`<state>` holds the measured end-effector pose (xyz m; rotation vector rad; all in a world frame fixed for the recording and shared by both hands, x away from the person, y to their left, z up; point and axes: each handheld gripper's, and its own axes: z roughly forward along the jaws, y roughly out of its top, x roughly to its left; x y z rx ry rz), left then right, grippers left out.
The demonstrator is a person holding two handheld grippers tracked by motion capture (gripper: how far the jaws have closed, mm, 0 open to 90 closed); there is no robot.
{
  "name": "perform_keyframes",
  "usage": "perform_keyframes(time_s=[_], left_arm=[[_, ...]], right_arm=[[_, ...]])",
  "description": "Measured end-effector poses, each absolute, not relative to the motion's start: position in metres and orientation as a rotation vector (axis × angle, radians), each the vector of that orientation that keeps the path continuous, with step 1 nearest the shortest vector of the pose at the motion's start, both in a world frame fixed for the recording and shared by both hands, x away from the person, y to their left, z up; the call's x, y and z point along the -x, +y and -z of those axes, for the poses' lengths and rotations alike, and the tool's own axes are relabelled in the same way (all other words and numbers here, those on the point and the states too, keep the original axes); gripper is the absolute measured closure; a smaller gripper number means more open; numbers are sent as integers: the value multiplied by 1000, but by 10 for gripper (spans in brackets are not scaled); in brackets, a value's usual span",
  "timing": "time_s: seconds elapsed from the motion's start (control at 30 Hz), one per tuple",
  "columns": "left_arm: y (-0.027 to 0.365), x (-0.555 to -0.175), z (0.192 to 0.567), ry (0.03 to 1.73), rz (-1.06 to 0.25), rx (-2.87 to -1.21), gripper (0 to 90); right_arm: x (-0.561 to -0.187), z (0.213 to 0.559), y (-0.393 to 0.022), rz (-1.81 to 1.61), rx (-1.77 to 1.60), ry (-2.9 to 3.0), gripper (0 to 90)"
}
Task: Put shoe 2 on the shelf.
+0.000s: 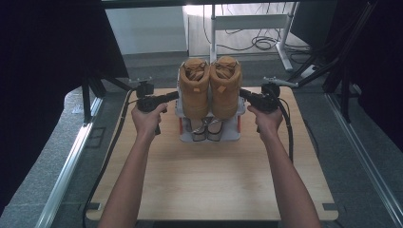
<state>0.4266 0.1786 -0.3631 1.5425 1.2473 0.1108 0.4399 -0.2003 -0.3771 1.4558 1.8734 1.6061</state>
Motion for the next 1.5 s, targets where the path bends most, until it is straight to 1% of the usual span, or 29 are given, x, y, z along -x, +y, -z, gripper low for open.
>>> perform_keyframes(time_s=[0.3, 0.47, 0.57, 0.63, 0.73, 0.87, 0.97, 1.07, 1.23, 1.5], left_arm=[[190, -422, 368, 1261, -129, -1536, 898], [196, -415, 370, 1255, -141, -1530, 887], [200, -409, 371, 1244, -148, -1555, 833], [203, -405, 372, 1231, -165, -1567, 808], [208, -401, 373, 1218, -166, -1565, 767], [215, -393, 376, 1214, -180, -1551, 703], [218, -386, 381, 1202, -196, -1564, 630], [224, -378, 386, 1190, -208, -1564, 581], [234, -366, 397, 1179, -220, -1568, 535], [245, -348, 418, 1150, -212, -1592, 505]], right_arm=[[-434, 375, -207, -1654, -1439, 1863, 891], [-427, 375, -215, -1697, -1424, 1843, 855], [-420, 375, -222, -1713, -1414, 1823, 805], [-415, 376, -227, -1724, -1420, 1812, 753], [-409, 378, -236, -1741, -1421, 1791, 699], [-400, 382, -246, -1752, -1421, 1779, 653], [-393, 388, -250, -1752, -1416, 1791, 622], [-387, 395, -252, -1730, -1409, 1808, 602], [-374, 406, -255, -1727, -1401, 1832, 584], [-356, 430, -262, -1735, -1386, 1855, 576]])
